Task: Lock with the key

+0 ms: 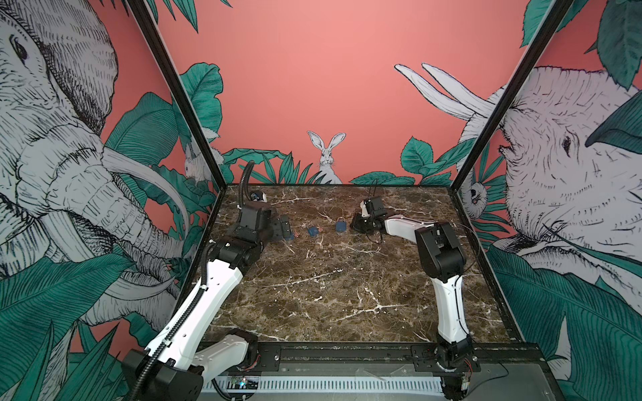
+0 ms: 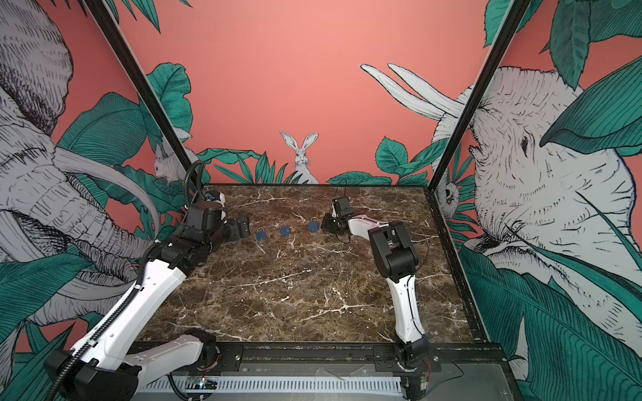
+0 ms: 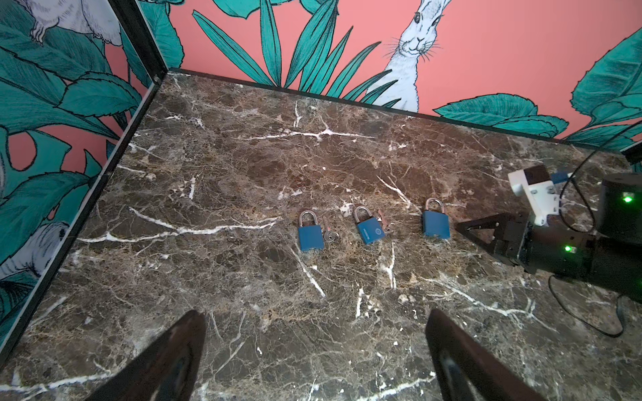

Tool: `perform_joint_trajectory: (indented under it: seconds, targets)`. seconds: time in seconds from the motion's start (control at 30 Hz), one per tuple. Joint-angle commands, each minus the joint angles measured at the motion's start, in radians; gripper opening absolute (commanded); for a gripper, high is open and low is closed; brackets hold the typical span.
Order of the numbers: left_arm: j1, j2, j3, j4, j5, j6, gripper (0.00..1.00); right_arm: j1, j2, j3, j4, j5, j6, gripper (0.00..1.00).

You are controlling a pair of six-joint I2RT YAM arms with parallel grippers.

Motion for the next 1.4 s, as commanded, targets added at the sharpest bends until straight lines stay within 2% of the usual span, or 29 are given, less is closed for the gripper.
perform_joint_trajectory:
  seconds: [0.0, 0.13, 0.47, 0.67, 0.8, 0.87, 0.9, 0.93, 0.97, 1.17, 1.37]
  targets:
    - [0.004, -0.017, -0.012, -0.036, -0.024, -0.013, 0.99, 0.005, 0.042, 0.001, 0.004, 0.026, 0.001, 0.11]
    - [0.004, -0.019, -0.012, -0.041, -0.025, -0.015, 0.99, 0.005, 0.06, 0.025, 0.004, 0.019, 0.006, 0.15]
    - [0.004, -0.017, -0.017, -0.036, -0.022, -0.024, 0.99, 0.005, 0.047, 0.027, -0.004, 0.031, 0.008, 0.38]
    - [0.004, -0.026, -0.029, -0.019, -0.037, -0.034, 0.99, 0.004, -0.026, -0.004, -0.041, 0.069, -0.031, 0.48]
    - [0.004, -0.021, -0.027, -0.017, -0.044, -0.028, 0.99, 0.004, -0.098, -0.013, -0.124, 0.14, -0.098, 0.59]
    - [0.004, -0.013, -0.025, -0.02, -0.052, -0.021, 0.99, 0.001, -0.14, -0.025, -0.155, 0.174, -0.128, 0.66]
    - [0.004, -0.012, -0.025, -0.019, -0.055, -0.015, 0.99, -0.004, -0.161, -0.033, -0.172, 0.19, -0.142, 0.82]
    - [0.004, -0.011, -0.026, -0.018, -0.062, -0.012, 0.99, -0.007, -0.18, -0.039, -0.186, 0.203, -0.153, 0.93]
    - [0.004, -0.012, -0.027, -0.018, -0.073, -0.009, 0.99, -0.011, -0.201, -0.049, -0.201, 0.221, -0.163, 0.99]
    - [0.004, -0.012, -0.04, -0.006, -0.11, 0.007, 0.99, -0.067, -0.317, -0.119, -0.279, 0.319, -0.184, 0.99]
    - [0.004, 0.026, -0.032, -0.006, -0.085, 0.009, 0.99, -0.142, -0.384, -0.164, -0.405, 0.457, -0.193, 0.99]
